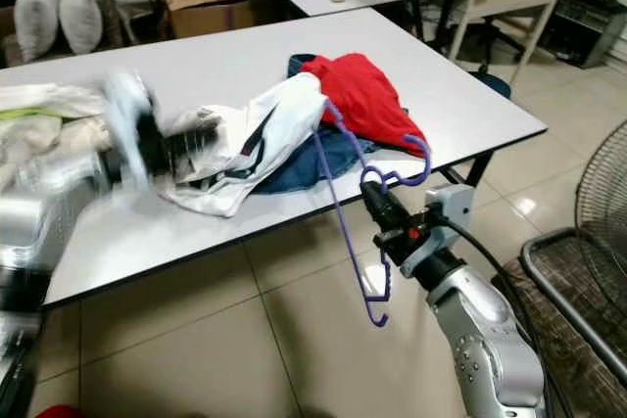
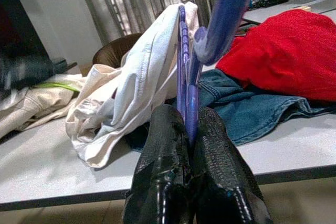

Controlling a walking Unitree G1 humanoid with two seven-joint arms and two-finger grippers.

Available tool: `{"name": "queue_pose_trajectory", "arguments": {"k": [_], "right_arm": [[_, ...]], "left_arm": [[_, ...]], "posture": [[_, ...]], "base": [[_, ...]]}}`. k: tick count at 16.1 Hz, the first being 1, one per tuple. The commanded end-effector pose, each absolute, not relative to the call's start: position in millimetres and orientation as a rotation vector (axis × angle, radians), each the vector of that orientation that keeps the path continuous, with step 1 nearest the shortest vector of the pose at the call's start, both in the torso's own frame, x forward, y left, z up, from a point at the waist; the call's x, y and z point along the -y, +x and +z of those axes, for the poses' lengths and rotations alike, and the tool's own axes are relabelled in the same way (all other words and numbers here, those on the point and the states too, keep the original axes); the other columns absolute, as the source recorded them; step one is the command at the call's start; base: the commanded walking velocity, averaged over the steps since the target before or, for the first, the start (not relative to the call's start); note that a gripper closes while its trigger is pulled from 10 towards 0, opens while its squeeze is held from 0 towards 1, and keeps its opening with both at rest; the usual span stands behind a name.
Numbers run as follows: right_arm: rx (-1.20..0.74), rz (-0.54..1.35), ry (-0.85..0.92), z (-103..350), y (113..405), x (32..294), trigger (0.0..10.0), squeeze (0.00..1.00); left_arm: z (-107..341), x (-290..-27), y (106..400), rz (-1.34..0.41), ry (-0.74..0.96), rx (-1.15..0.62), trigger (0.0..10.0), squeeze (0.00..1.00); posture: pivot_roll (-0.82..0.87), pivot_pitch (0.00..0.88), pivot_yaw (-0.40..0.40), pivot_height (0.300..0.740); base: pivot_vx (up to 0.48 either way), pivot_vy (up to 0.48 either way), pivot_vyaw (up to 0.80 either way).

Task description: Hang hanger

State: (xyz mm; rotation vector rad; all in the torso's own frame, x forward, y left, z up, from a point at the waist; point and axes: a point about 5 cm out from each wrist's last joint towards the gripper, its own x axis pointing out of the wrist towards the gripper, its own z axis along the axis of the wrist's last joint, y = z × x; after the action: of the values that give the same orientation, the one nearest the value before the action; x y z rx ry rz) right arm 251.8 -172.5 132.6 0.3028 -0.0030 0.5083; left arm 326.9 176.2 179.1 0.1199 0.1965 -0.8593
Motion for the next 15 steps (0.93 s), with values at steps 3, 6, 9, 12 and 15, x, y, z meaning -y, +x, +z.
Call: {"name": "queue_pose_trajectory", "arguments": {"k": [3, 6, 9, 12, 15], "right_arm": [[-0.014, 0.515, 0.318, 131.7, 250.6, 170.3, 10.0, 0.0], [-0.024, 0.532, 0.309, 130.7, 249.5, 166.6, 10.0, 0.0], [-0.027, 0.545, 0.301, 131.2, 248.9, 164.8, 10.0, 0.0], [-0.021, 0.552, 0.3, 131.5, 246.7, 164.0, 10.0, 0.0], [-0.014, 0.56, 0.302, 132.5, 246.6, 162.6, 10.0, 0.0]], "left_arm": [[134.3, -153.9, 308.5, -0.899, 0.269, -0.357, 10.0, 0.0], [117.2, -154.1, 311.6, -0.807, 0.37, -0.388, 10.0, 0.0], [110.0, -155.1, 321.0, -0.666, 0.427, -0.346, 10.0, 0.0], [101.5, -159.5, 321.1, -0.644, 0.528, -0.329, 10.0, 0.0], [90.3, -163.0, 320.4, -0.636, 0.613, -0.351, 10.0, 0.0]], "posture": [[-0.2, 0.0, 0.016, 0.74], [-0.2, 0.0, 0.013, 0.74], [-0.21, 0.0, 0.018, 0.74], [-0.21, 0.0, 0.025, 0.74], [-0.22, 0.0, 0.029, 0.74]], "base": [[0.0, 0.0, 0.0], [0.0, 0.0, 0.0], [0.0, 0.0, 0.0], [0.0, 0.0, 0.0], [0.0, 0.0, 0.0]]}}
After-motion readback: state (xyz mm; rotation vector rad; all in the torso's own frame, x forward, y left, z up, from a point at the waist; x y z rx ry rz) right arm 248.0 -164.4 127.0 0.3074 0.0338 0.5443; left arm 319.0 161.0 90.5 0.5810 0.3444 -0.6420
